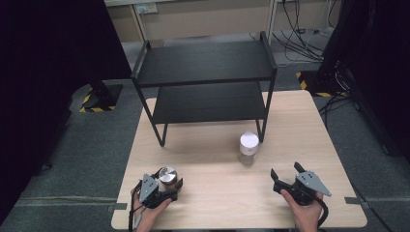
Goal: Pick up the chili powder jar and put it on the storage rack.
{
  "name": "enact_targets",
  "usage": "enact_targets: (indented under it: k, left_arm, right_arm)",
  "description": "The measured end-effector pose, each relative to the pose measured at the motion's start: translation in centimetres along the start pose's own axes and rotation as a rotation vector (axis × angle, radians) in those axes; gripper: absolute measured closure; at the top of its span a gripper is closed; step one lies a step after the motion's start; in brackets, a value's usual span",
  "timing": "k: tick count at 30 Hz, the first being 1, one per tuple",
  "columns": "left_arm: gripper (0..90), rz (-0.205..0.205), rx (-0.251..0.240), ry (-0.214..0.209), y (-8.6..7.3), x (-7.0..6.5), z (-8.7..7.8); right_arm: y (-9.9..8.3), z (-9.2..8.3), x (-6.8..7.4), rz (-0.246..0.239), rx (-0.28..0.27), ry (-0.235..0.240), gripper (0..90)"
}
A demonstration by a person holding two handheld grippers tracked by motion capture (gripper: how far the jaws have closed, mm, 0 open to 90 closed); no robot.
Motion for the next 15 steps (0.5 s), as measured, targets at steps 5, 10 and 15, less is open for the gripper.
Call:
enact_targets:
  k: [5,10,15]
  left_arm:
    - [19.4,-0.011,0.010,0.002,-0.01,-0.04,-0.47]
    - [25.3,-0.017,0.016,0.010,-0.06,-0.07,-0.95]
    - [29.7,-0.007,0.020,0.007,0.06,-0.20,-0.61]
  right_arm:
    - [-0.02,-0.02,0.00,0.001,-0.001,0.003,8.4]
    - [0.03,0.03,0.00,-0.001,0.002,0.007,8.3]
    - [0.01,0.01,-0.04,0.004,0.001,0.009,8.3]
Point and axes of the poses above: each handheld gripper's, and its own axes: z roughly forward along the jaws, y roughly out of its top, x roughly to its left, the point moved 4 cm from there along z, roughly forward along the jaws, and after that the axes turned 1 degree about y, right-handed, at the moved point
